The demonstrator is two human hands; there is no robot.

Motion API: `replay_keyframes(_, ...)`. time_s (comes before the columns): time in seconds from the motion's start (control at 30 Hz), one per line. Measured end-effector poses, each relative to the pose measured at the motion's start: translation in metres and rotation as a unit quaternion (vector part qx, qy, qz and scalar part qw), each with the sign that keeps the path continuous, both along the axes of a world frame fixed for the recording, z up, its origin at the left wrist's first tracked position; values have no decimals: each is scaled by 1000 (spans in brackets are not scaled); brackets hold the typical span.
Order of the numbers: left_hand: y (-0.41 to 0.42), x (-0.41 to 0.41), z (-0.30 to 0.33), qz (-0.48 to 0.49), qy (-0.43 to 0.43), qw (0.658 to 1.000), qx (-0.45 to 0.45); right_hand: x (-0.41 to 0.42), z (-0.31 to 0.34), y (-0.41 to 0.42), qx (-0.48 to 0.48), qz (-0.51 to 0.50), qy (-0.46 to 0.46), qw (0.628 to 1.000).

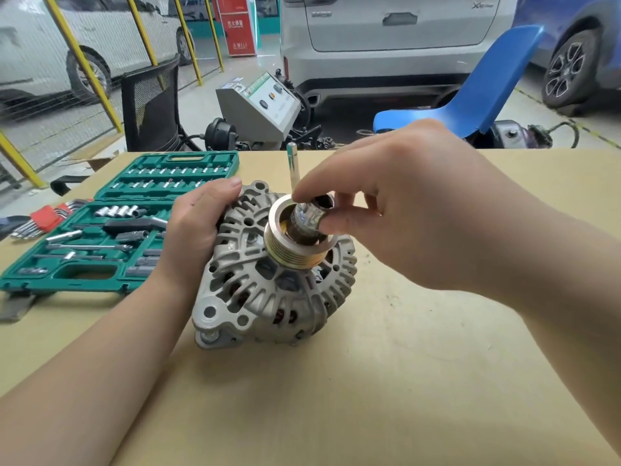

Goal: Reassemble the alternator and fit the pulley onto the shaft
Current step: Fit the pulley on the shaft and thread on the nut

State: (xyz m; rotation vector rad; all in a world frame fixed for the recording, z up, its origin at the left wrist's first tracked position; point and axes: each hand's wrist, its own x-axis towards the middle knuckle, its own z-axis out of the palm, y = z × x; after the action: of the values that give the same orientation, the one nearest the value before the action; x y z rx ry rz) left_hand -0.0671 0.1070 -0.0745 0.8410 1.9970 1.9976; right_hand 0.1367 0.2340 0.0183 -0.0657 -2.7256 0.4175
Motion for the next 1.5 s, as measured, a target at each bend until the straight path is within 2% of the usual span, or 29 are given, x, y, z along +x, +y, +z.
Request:
replay_keyframes(0.07, -6, 2, -4, -58, 19, 998, 33, 1, 2, -2, -9, 6, -9, 1000)
replay_keyframes(0.2, -11, 5, -4, -112, -20, 991, 70, 1, 3, -6, -27, 9, -17, 999)
replay_keyframes(0.37, -11, 10, 0, -110, -8, 992, 68, 3, 5, -9, -40, 21, -16, 999)
replay_keyframes(0.47, -10, 11, 0, -119, -4, 991, 69, 2, 7, -14, -11, 39, -66, 997)
replay_keyframes(0.57, -10, 11, 1, -118, 9, 991, 57, 2, 2, -12, 58, 5, -33, 998)
replay_keyframes(0.67, -9, 9, 0, -98, 37, 993, 46, 2, -5, -11, 51, -50, -3, 997)
replay_keyframes(0.73, -9, 10, 1, -95, 23, 994, 47, 0, -7, -12, 46, -77, 7, 996)
replay_keyframes(0.87, -10, 12, 2, -114, -3, 992, 57, 4, -6, -10, 46, -36, 10, 998)
replay_keyframes(0.97, -10, 12, 2, -112, 16, 992, 53, 4, -8, -9, 114, -22, -8, 993)
replay_keyframes(1.2, -9, 16, 3, -125, 1, 990, 58, -7, -11, -27, 193, -138, 25, 971)
replay_keyframes(1.27, -9, 16, 2, -131, -11, 989, 64, -3, -9, -22, 178, -114, 33, 977)
replay_keyframes(1.33, -11, 15, 1, -133, -19, 989, 66, 1, -6, -16, 121, -44, 8, 992)
replay_keyframes(1.4, -10, 14, 1, -122, -18, 990, 63, 4, -4, -13, 123, 2, -26, 992)
replay_keyframes(1.5, -9, 13, 3, -87, 16, 995, 39, 0, -7, -16, 163, -62, -19, 985)
